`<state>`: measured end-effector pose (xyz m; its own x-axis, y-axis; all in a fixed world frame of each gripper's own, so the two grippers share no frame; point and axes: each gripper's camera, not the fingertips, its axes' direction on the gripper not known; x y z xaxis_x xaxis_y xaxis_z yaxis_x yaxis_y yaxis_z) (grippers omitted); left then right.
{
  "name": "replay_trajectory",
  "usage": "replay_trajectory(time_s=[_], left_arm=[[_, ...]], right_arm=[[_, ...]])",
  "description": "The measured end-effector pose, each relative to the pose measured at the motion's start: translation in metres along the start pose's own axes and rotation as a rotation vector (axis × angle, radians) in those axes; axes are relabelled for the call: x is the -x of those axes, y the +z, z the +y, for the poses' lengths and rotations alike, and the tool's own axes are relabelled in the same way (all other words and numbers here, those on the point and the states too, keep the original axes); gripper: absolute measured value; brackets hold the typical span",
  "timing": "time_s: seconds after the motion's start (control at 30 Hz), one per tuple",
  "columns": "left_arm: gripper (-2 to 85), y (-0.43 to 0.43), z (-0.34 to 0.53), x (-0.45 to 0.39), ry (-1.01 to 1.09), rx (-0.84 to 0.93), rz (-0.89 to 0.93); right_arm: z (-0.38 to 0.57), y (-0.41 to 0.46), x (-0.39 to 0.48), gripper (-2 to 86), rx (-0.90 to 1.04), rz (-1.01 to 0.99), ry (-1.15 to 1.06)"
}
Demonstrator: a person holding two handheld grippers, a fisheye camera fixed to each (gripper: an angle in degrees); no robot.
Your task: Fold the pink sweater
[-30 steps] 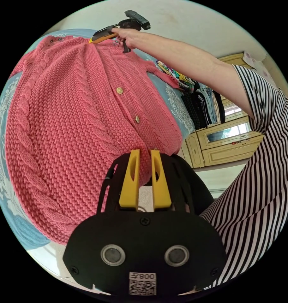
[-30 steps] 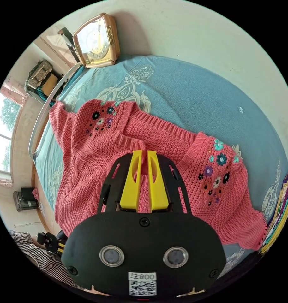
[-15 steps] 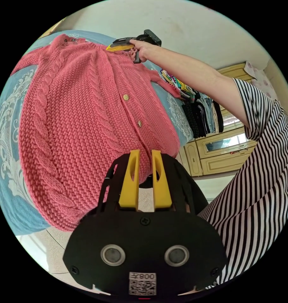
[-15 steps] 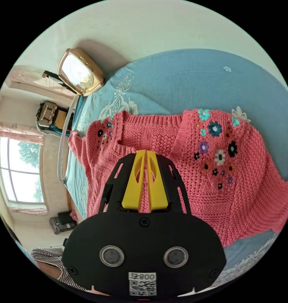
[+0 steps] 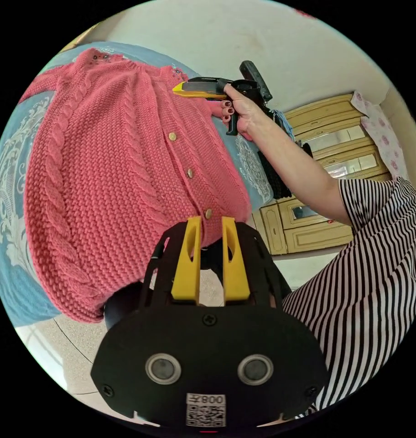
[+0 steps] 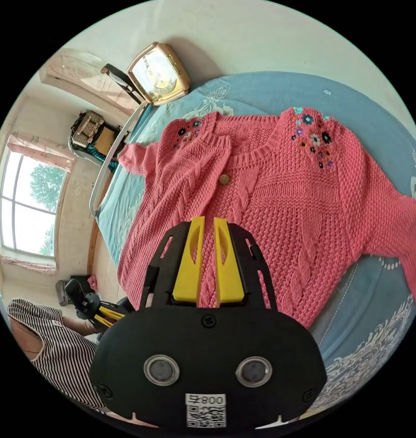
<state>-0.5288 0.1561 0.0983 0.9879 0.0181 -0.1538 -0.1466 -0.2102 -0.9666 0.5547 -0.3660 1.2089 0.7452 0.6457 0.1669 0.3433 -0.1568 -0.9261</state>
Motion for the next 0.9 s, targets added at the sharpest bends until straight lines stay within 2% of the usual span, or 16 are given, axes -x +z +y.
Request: replay_trajectory(time_s=[0.2, 0.4, 0.7, 0.9], left_arm=[[6.8, 0.032, -0.009, -0.012, 0.036, 0.113, -0.088], [5.1, 0.036, -0.005, -0.016, 0.026, 0.094, -0.108], [2.7, 0.042, -0.004, -0.011, 0.020, 0.096, -0.034], [2.3, 0.045, -0.002, -0.010, 0.032, 0.109, -0.003]], right_arm=[[0.043, 0.009, 0.011, 4.8, 0.018, 0.061, 0.011], [0.051, 0.018, 0.019, 5.3, 0.015, 0.126, -0.017], [-0.009, 0.044, 0.041, 6.3, -0.028, 0.299, -0.083], [-0.041, 0.079, 0.040, 7.2, 0.049, 0.367, -0.093]])
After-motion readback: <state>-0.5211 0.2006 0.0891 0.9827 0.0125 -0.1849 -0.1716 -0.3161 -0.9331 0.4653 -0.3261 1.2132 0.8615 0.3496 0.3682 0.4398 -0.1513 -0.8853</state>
